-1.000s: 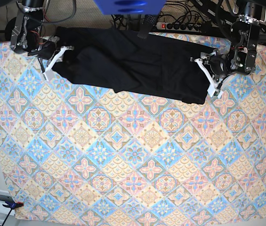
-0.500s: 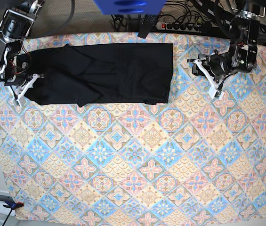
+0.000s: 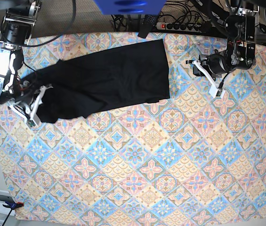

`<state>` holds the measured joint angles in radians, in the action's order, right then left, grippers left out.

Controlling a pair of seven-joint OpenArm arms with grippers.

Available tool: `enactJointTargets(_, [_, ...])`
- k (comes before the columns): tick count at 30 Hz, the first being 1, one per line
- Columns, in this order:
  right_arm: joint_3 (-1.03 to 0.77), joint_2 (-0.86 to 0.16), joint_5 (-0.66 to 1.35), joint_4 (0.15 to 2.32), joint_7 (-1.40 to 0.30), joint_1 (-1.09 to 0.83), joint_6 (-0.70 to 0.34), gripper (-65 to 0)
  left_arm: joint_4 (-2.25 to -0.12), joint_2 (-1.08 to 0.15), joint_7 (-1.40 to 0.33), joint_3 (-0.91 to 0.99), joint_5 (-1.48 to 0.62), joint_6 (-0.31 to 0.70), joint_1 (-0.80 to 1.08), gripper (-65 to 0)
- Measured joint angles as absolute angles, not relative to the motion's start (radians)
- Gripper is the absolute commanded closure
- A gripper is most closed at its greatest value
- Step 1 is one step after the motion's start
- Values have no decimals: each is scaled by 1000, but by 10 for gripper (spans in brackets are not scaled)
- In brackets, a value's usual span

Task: Fold the T-shirt properly
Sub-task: 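Lift the strip's end with the right gripper and swing it toward the left gripper, then fold the held end over onto the strip with the right gripper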

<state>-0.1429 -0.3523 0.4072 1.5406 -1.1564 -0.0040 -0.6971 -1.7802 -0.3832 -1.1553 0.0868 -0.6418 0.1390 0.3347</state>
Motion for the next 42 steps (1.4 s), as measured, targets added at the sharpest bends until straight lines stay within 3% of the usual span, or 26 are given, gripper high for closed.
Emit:
enactJointTargets(6, [49, -331, 436, 1651, -1201, -67, -695, -3, -1780, -385, -1155, 86, -639, 139, 335, -8])
enactJointTargets(21, [282, -224, 453, 1867, -1188, -44, -695, -3, -1716, -296, -1155, 81, -635, 139, 329, -9])
enactJointTargets(29, [464, -150, 456, 1853, -1188, 25, -696, -3, -1716, -285, -1148, 81, -635, 136, 302, -9])
enactJointTargets(36, [571, -122, 446, 1704, -1179, 115, -695, -6, -1716, -286, -1151, 83, -636, 136, 305, -9])
enactJointTargets(39, [630, -108, 446, 1634, -1171, 135, -695, -64, -1716, -285, -1151, 83, -636, 136, 310, -9])
enactJointTargets(42, [699, -109, 447, 1616, -1155, 141, -695, -175, -1716, -286, -1151, 83, -635, 136, 310, -9])
